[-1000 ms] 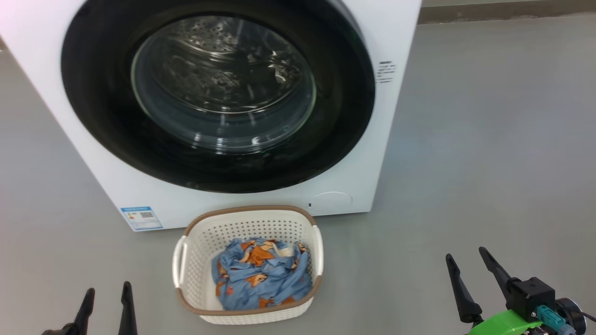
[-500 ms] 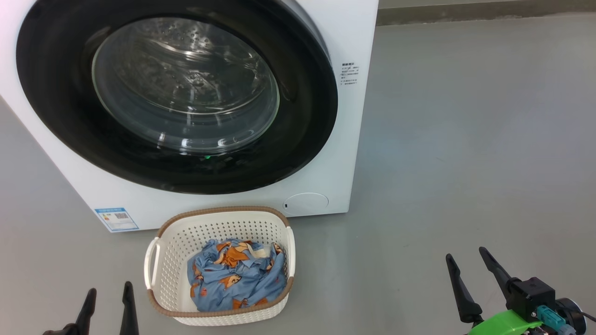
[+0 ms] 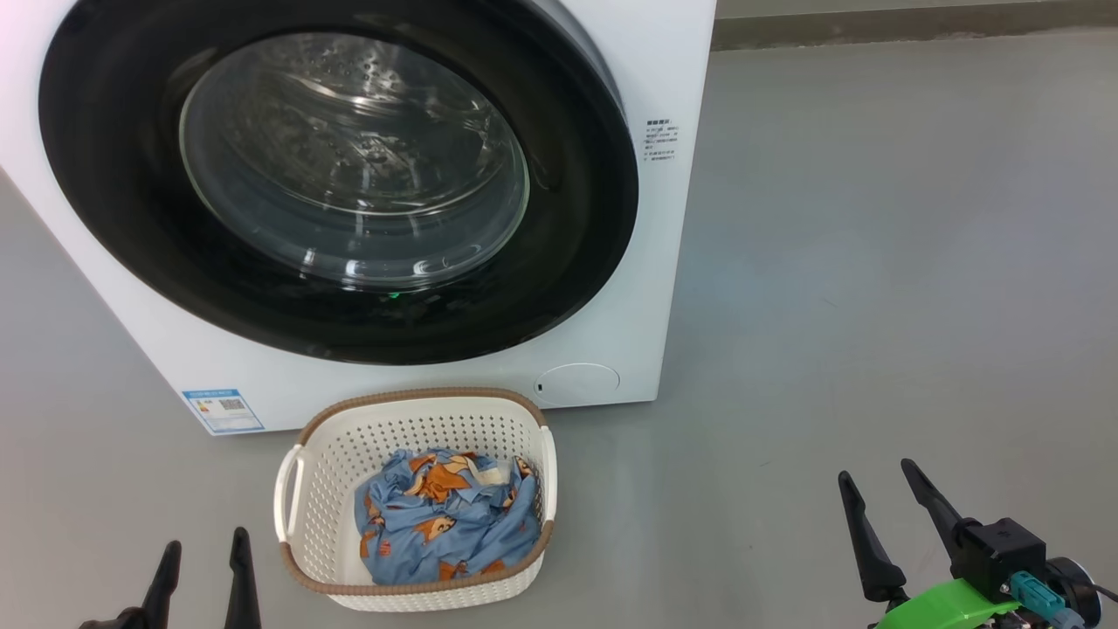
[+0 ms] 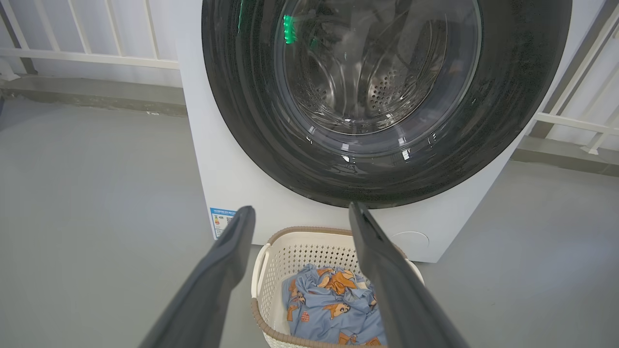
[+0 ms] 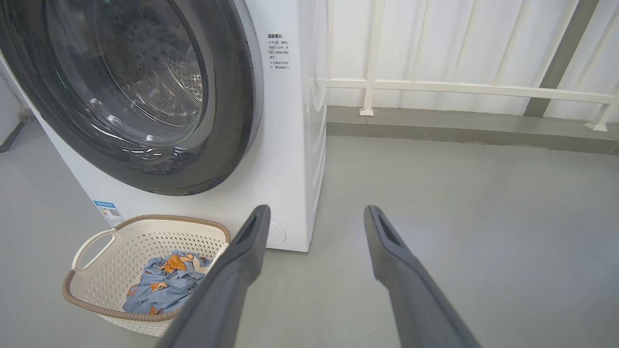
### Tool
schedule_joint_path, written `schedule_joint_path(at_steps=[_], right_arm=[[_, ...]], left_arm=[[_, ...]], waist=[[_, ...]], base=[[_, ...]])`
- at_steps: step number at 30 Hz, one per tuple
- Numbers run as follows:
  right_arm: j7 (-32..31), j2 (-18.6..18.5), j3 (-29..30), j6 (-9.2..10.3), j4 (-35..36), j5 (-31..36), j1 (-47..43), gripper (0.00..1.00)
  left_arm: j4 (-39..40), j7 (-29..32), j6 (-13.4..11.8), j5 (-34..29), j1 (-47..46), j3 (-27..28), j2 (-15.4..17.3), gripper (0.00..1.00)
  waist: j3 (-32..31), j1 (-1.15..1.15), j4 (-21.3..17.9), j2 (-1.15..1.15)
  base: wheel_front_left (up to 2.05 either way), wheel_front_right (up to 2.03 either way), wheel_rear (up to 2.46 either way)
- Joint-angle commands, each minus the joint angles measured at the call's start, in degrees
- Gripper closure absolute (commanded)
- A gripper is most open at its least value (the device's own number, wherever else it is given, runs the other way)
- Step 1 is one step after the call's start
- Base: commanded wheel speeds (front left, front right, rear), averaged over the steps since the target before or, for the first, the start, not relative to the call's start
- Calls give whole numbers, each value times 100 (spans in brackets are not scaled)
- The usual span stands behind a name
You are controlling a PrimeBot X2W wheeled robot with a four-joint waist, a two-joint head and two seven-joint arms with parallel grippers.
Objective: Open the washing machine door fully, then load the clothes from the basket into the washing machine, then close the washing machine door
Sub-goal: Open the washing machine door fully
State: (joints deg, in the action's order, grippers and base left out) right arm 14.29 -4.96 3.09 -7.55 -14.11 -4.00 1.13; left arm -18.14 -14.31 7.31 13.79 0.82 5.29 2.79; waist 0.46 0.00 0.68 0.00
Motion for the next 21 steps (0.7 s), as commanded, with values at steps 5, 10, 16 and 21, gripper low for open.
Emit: schedule_joint_path(at_steps=[5, 10, 16, 21], right_arm=[[71, 16, -86, 6, 140, -7, 145, 8], [71, 32, -69, 6, 151, -9, 137, 100], [71, 38, -70, 6, 163, -53, 147, 100], [71, 34, -67, 6, 184, -85, 148, 100]], left_arm=[[160, -69, 18, 46, -104, 136, 88, 0], [148, -69, 18, 65, -101, 124, 99, 0], [128, -69, 18, 52, -99, 123, 95, 0], [114, -69, 18, 50, -106, 118, 89, 0]], waist=[[-7, 0, -1, 0], [-23, 0, -1, 0], [-24, 0, 5, 0], [-16, 0, 19, 0]], base=[[0, 0, 0], [0, 0, 0], [0, 0, 0], [0, 0, 0]])
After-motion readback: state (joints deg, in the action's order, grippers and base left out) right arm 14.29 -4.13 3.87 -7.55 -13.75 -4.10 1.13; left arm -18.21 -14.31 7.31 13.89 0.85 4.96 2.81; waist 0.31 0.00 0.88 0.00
